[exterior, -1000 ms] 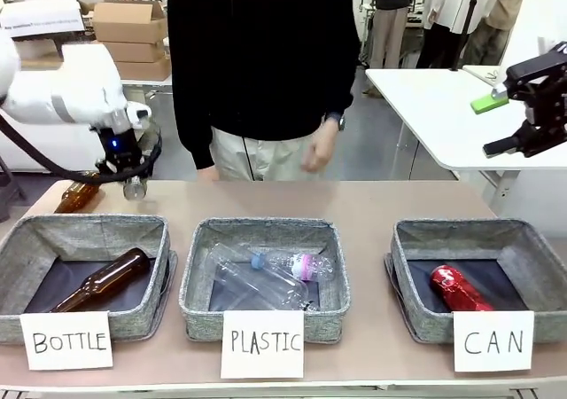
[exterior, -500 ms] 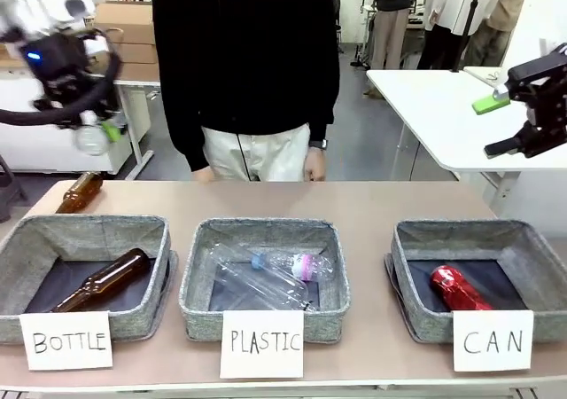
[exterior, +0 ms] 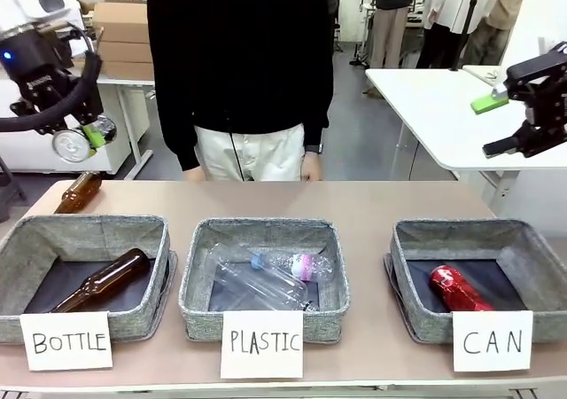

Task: Sort the can waste into the basket.
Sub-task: Pick up the can waste from the table and place it in the right Fabric basket.

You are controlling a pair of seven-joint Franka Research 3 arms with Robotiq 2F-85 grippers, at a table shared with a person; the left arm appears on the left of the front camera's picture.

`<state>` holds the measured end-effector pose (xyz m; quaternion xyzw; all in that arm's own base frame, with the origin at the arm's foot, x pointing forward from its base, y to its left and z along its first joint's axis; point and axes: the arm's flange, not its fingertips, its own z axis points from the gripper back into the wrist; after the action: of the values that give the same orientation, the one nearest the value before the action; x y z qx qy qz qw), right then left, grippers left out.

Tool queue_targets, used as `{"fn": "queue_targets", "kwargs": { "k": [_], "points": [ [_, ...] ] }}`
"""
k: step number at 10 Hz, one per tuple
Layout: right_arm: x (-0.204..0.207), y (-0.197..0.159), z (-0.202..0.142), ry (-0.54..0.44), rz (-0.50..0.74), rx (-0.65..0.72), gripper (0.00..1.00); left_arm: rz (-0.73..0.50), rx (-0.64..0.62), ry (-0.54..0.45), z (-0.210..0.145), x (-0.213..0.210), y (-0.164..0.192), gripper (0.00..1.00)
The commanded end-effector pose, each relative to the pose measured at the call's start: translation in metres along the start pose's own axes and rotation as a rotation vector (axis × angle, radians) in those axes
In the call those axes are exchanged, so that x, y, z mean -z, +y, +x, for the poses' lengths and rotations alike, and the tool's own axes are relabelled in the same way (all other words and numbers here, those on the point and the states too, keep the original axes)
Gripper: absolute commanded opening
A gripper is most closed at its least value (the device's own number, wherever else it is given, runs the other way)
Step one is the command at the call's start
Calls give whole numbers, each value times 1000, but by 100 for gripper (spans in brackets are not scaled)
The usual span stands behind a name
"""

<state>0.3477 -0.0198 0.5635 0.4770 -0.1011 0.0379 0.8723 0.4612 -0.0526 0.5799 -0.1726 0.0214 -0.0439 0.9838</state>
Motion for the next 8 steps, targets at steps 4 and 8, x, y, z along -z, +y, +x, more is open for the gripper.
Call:
{"fn": "queue_targets", "kwargs": {
  "k": [4, 8],
  "points": [
    [-104, 16, 4, -191, -128, 6, 100, -27, 360, -140, 62, 50, -164, 40],
    [-214, -90, -78, -397, -364, 292, 100, -20, 907, -100, 33, 146, -434, 40]
  ]
}}
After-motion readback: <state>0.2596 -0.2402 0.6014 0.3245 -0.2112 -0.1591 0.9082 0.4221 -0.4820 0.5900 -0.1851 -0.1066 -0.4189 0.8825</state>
